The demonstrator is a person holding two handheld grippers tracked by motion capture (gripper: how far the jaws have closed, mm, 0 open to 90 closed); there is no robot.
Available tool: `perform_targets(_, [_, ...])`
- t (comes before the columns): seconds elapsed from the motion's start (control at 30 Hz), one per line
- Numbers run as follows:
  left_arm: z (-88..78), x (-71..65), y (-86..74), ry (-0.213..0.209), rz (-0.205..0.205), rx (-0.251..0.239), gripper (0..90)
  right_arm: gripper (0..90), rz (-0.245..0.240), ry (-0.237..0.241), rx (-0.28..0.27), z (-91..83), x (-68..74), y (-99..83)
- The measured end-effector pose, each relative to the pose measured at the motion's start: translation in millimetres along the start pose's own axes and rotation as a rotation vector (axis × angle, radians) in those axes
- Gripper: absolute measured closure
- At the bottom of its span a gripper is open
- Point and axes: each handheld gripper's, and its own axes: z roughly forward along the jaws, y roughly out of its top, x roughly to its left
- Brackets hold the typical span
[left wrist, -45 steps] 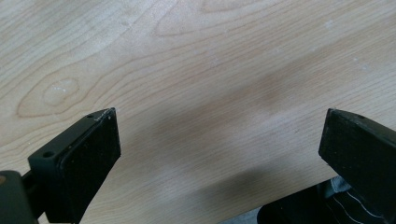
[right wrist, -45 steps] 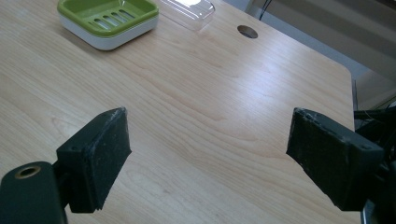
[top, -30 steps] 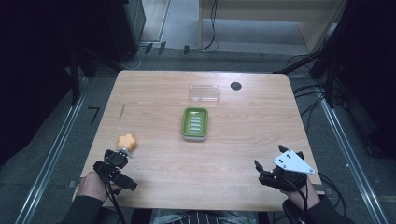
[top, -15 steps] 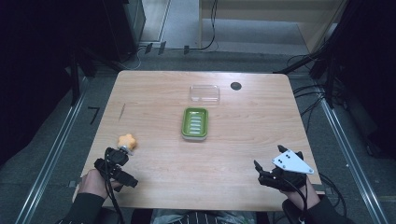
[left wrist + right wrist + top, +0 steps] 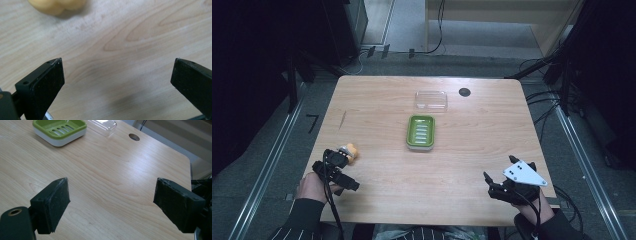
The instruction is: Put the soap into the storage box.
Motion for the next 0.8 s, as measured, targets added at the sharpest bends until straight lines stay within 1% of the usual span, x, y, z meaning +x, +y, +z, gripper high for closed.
perform_targets(0.03, [-0.6,1.2,1.8,-0.005,0.005,0.0,0.0,13.7,0.0,0.0,-0.001,0.1,-0.1,0.0])
perform_targets(0.07, [-0.6,0.9,2.5,-0.003,-0.005,-0.005,0.0,13.7,0.0,0.0,0.0,0.1,-0.1,0.0])
perform_targets(0.2, [-1.2,5.3,4.8,0.007,-0.008,-0.014,0.0,13.7,-0.001,-0.002,0.001,-0.4,0.3,0.0])
perform_targets(0.43, [-2.2,16.1,12.0,0.018,-0.035,-0.034,0.0,13.7,-0.002,0.001,0.003,0.4,0.3,0.2])
perform_targets(0.63, [0.6,25.3,23.3,0.017,-0.071,-0.05,0.0,13.7,-0.003,-0.001,0.002,0.2,0.2,0.1])
perform_targets(0.73, [3.6,27.9,28.3,0.016,-0.073,-0.042,0.0,13.7,-0.001,0.0,0.003,0.3,0.0,0.1])
perform_targets(0.8, [5.5,29.4,30.1,0.017,-0.081,-0.048,0.0,13.8,-0.003,0.0,0.003,0.1,0.1,0.0])
